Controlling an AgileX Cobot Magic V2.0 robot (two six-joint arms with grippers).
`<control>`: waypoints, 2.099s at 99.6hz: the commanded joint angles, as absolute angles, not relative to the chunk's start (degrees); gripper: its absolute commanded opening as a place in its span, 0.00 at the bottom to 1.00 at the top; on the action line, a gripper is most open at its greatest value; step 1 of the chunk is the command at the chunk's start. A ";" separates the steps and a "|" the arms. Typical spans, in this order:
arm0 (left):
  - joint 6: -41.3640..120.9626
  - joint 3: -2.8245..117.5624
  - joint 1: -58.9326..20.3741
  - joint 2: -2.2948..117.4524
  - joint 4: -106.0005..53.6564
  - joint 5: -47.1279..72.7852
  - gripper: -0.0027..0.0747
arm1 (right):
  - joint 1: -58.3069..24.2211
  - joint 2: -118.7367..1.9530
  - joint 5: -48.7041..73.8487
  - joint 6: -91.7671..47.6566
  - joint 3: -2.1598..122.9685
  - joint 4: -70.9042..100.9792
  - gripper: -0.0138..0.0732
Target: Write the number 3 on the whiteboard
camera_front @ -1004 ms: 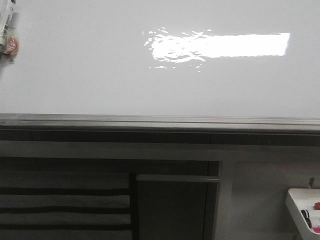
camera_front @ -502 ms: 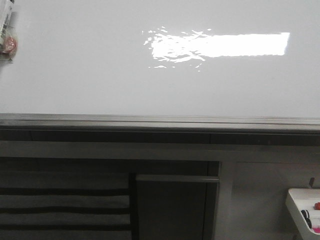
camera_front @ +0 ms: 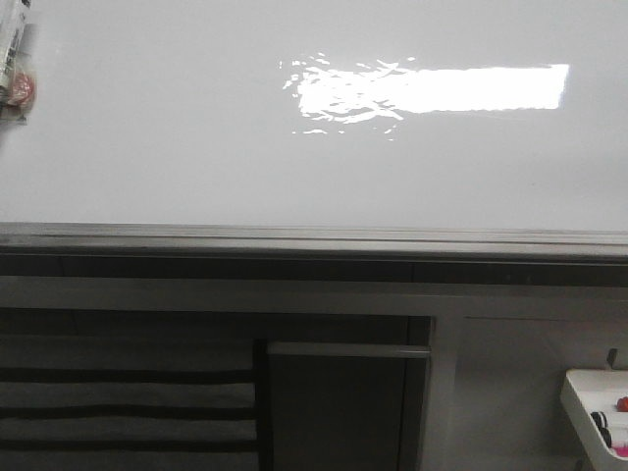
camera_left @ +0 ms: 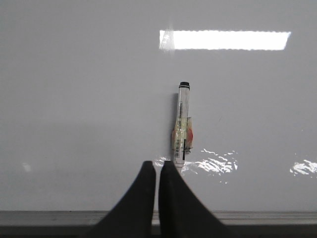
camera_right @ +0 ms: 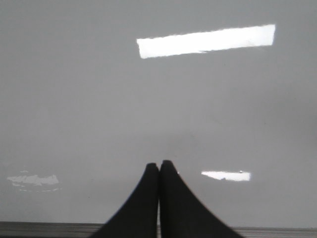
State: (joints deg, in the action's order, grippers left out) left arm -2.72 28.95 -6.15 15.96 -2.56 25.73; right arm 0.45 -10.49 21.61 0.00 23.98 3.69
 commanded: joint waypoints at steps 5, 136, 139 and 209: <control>-2.71 30.98 -6.04 17.62 -2.54 22.23 0.01 | 0.50 -11.79 17.90 -0.86 25.72 4.36 0.07; -2.71 30.98 -6.04 17.62 1.29 21.75 0.77 | 0.50 -11.79 18.74 -0.86 25.72 3.57 0.82; -2.71 30.98 -6.04 17.62 1.16 21.56 0.77 | 0.50 -11.79 18.74 -0.86 25.72 3.66 0.82; 11.01 36.34 -6.15 40.14 -9.16 25.63 0.77 | 0.50 -11.79 18.74 -0.86 25.72 4.05 0.82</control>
State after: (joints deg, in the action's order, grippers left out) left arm 9.29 33.25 -6.15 35.51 -6.62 29.44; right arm 0.45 -10.72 22.92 -0.30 23.98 3.94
